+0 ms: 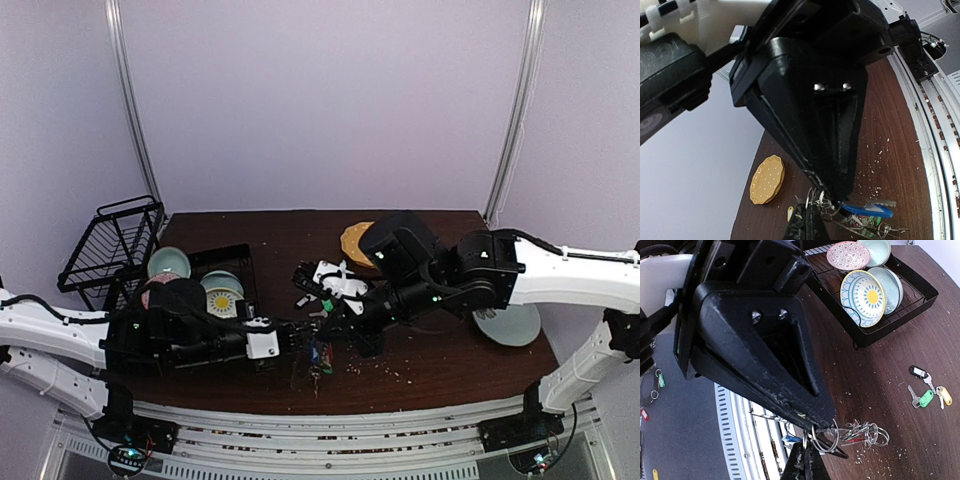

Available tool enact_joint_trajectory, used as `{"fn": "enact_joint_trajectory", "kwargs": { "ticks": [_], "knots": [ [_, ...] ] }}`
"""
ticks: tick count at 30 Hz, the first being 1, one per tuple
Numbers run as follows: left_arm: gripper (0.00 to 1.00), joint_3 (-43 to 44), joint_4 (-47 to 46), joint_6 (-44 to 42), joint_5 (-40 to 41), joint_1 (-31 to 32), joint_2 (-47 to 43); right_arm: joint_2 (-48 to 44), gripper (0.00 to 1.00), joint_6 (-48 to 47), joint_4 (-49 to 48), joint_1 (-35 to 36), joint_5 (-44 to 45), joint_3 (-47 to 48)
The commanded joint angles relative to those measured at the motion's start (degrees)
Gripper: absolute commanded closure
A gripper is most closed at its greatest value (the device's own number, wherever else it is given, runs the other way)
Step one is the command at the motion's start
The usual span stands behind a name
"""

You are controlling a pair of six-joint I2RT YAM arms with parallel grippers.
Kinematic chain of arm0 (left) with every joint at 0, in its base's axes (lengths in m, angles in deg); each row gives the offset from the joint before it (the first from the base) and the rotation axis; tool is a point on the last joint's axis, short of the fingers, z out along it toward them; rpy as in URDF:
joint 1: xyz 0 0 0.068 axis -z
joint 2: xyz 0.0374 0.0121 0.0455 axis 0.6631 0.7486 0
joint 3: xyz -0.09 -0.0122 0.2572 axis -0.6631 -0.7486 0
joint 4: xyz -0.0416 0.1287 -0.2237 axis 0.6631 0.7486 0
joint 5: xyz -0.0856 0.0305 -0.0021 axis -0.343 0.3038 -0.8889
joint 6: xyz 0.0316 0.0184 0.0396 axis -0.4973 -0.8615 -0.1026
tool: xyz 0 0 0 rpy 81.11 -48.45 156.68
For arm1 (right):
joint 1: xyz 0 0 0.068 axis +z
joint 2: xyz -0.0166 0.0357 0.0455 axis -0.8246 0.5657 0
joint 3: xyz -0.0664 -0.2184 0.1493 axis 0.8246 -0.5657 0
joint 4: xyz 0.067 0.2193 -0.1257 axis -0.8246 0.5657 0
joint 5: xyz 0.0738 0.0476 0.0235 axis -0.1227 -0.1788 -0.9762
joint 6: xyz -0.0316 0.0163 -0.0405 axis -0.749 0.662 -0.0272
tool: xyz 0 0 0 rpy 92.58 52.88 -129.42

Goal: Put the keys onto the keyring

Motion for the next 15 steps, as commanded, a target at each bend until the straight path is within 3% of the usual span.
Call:
{"fn": "enact_joint_trajectory", "kwargs": {
  "ticks": [1, 15],
  "knots": [
    [1.0, 1.5, -4.8, -0.5, -0.5, 0.7, -0.4, -0.8, 1.0, 2.7, -2.0, -0.1, 3.8, 0.6],
    [1.0, 1.4, -4.3, -1.1, 1.0, 1.2, -0.2, -3.0, 1.0, 6.1, -3.0, -1.3, 4.2, -0.5]
  ]
}}
